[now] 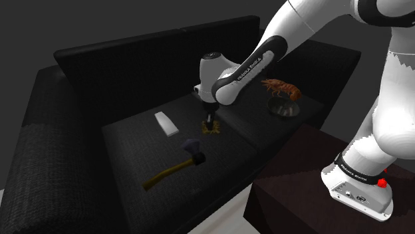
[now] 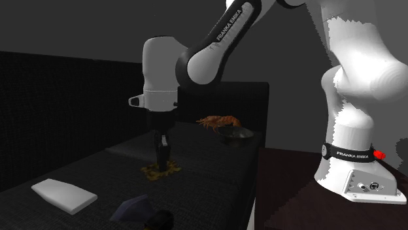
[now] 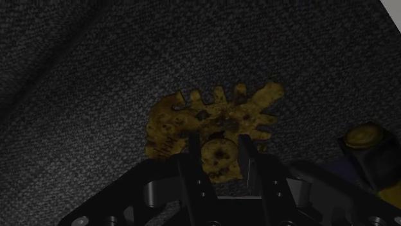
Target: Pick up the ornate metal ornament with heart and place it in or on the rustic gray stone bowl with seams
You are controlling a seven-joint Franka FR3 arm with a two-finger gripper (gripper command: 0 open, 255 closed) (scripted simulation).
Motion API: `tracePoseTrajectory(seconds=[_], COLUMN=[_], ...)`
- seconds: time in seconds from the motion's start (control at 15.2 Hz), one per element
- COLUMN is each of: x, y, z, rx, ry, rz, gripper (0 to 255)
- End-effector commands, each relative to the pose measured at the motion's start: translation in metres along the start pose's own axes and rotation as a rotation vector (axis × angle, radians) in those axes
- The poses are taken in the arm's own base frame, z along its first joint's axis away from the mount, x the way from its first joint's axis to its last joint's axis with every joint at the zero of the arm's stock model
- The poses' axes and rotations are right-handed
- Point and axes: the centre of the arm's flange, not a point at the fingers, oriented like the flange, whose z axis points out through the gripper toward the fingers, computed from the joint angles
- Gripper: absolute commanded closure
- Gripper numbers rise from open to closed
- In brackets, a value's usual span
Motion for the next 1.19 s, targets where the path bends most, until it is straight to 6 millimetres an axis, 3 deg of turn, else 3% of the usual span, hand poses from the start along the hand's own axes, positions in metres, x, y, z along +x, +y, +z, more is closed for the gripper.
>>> tracePoseTrajectory(seconds=[0.0,1.06,1.12], x=[0.002,0.005,-0.007], y=[0.000,0.001,0.007], z=[-0.012,-0.096,-0.097], rx=[0.000,0.000,0.000], ry=[0.000,0.000,0.000], rz=[0.000,0.000,0.000], gripper=[255,255,255])
